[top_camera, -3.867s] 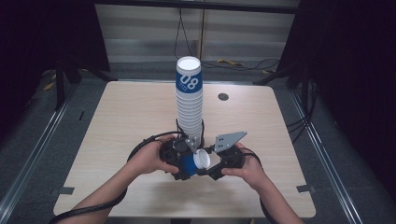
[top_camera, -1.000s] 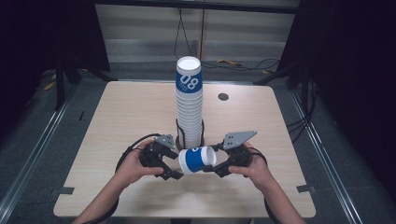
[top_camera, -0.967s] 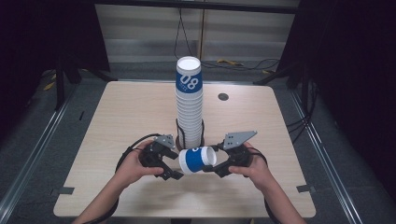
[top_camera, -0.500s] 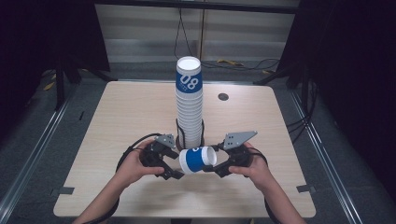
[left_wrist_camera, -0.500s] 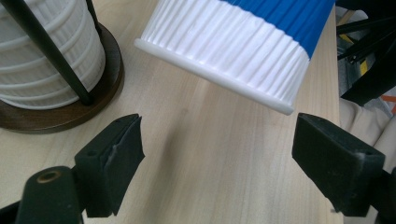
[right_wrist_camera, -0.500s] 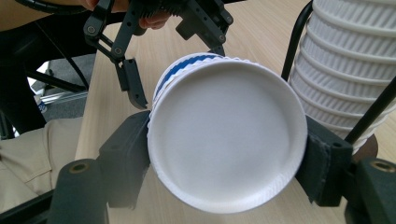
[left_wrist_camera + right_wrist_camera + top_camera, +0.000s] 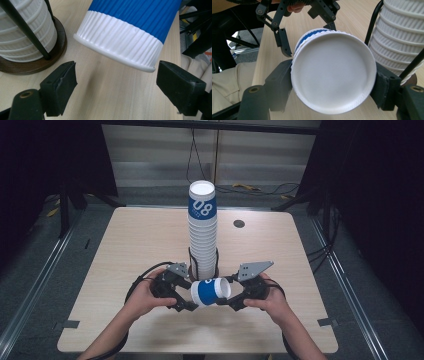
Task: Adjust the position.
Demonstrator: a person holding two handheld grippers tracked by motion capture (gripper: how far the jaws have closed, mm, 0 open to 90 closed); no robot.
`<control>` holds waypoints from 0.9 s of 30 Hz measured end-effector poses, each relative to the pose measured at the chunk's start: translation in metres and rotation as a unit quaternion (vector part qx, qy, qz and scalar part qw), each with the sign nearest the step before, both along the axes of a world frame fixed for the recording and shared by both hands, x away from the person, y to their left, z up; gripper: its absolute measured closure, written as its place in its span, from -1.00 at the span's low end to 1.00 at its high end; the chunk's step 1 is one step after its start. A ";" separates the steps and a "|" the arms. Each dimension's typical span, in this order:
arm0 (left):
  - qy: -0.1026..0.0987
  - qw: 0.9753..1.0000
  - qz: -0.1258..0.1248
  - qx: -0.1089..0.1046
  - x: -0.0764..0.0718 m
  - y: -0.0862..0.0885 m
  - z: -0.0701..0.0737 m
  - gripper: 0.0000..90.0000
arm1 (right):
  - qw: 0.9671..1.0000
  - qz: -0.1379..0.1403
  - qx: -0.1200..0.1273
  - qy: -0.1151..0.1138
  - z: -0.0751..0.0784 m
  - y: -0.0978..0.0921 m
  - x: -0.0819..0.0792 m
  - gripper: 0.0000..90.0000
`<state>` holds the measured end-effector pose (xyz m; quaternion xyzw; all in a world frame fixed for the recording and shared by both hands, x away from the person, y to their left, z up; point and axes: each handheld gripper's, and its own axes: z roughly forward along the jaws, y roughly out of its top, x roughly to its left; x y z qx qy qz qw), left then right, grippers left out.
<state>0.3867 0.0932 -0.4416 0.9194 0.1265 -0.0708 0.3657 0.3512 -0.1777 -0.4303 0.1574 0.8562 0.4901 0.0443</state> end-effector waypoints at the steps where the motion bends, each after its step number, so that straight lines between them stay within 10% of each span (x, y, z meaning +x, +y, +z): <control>1: 0.004 1.000 0.000 -0.013 0.000 -0.001 -0.002 -0.64 | 1.000 0.000 0.002 0.001 0.000 0.000 0.000 -0.40; 27: -0.022 0.999 -0.005 -0.039 0.000 -0.008 0.000 -0.82 | 1.000 0.006 0.024 0.005 0.001 0.001 0.000 -0.39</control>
